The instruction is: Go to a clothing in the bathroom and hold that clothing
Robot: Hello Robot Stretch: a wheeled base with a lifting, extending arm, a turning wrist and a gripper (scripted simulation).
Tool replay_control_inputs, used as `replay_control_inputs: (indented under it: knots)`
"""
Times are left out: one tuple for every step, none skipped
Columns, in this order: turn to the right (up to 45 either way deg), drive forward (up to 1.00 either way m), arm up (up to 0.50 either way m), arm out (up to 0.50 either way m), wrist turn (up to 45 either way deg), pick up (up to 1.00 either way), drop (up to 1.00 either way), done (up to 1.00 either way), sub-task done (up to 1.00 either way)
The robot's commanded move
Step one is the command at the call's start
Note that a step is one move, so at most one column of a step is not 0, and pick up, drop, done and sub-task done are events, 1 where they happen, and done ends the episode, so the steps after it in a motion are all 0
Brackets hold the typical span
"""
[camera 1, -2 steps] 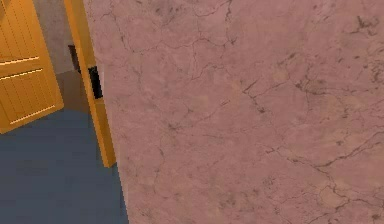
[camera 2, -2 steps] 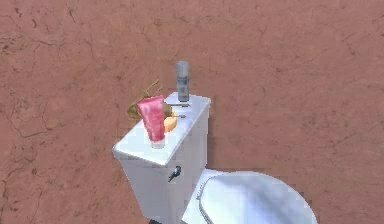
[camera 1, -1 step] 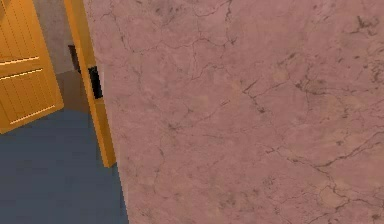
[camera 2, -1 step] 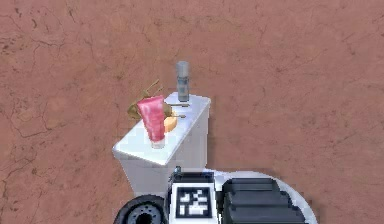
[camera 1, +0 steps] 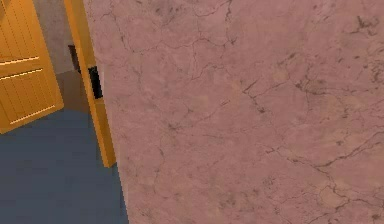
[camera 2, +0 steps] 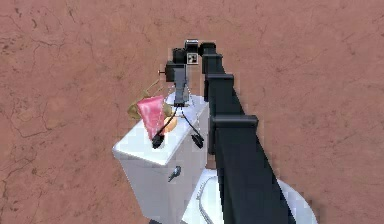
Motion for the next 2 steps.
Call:
replay_control_inputs:
  knots:
    - [0.0, 0.0, 0.0, 0.0, 45.0, 0.0, 0.0, 0.0, 0.0]
    - [0.0, 0.0, 0.0, 0.0, 45.0, 0.0, 0.0, 0.0, 0.0]
